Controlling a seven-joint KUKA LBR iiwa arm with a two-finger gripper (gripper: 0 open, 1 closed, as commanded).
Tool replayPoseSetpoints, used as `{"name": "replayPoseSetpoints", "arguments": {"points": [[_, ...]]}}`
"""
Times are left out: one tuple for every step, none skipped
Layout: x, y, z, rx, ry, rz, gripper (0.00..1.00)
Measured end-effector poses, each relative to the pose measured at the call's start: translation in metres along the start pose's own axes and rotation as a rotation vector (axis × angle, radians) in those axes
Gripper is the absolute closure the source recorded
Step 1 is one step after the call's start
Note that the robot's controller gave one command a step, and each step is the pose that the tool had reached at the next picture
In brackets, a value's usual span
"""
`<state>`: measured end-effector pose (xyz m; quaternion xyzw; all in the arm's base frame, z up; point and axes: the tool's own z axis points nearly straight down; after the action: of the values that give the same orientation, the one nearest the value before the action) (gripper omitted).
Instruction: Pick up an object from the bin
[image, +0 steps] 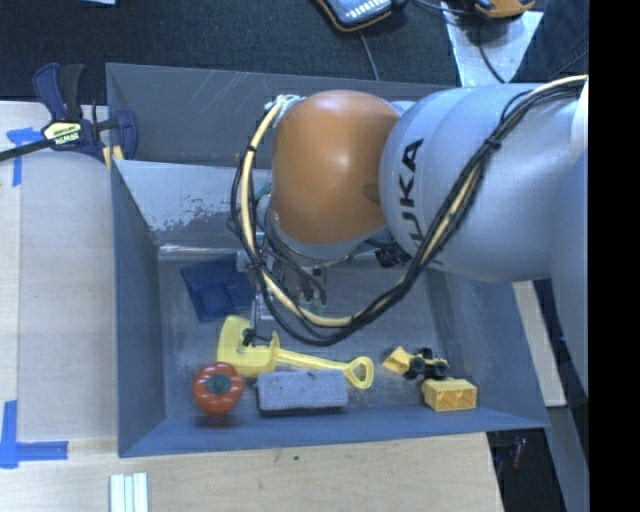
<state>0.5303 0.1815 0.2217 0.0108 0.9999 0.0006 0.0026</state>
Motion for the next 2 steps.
{"name": "replayPoseSetpoints", "arguments": {"points": [[-0.001, 0.001, -0.001, -0.001, -0.002, 0.0, 0.0], [0.001, 0.033, 0.037, -0.002, -0.003, 0.016, 0.0]]}}
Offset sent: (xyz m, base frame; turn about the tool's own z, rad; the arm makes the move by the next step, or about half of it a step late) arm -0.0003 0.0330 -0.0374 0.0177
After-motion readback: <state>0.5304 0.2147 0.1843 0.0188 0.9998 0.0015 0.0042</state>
